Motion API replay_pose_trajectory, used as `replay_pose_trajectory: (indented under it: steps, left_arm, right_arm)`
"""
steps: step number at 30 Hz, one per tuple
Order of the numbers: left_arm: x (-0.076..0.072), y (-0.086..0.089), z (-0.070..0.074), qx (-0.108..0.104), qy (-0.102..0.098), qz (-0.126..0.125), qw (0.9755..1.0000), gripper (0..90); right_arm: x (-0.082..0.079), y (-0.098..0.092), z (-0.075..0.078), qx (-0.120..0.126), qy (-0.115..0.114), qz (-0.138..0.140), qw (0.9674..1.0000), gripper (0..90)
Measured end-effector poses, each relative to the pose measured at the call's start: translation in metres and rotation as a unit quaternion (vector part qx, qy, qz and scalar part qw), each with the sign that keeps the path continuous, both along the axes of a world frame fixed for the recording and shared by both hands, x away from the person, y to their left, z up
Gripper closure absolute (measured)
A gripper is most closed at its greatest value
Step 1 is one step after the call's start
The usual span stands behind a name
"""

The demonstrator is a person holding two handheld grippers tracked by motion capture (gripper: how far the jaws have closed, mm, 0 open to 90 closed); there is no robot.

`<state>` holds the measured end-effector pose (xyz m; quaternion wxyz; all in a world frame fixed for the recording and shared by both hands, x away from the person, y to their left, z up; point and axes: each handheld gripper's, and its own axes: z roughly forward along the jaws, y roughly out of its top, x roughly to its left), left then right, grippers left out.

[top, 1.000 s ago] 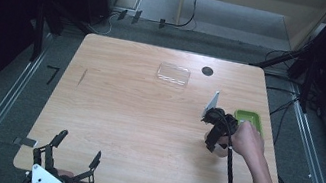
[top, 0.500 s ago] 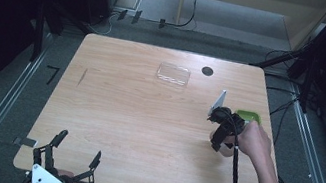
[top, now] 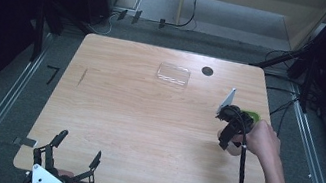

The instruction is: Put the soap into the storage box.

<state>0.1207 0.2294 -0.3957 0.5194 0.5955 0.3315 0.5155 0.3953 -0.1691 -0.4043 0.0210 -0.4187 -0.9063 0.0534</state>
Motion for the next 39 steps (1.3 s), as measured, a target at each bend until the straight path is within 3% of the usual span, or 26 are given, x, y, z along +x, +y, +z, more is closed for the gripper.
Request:
replay_pose_trajectory:
  steps: [24,39]
  left_arm:
    - [0.000,0.000,0.000,0.001,0.000,-0.001,1.0000,9.9]
    - [0.000,-0.001,0.000,0.003,0.000,-0.002,1.0000,9.9]
  right_arm:
    - [0.011,-0.032,0.010,0.000,-0.004,-0.044,0.9990,33.9]
    - [0.022,-0.052,0.004,-0.003,0.000,-0.077,0.9971,33.9]
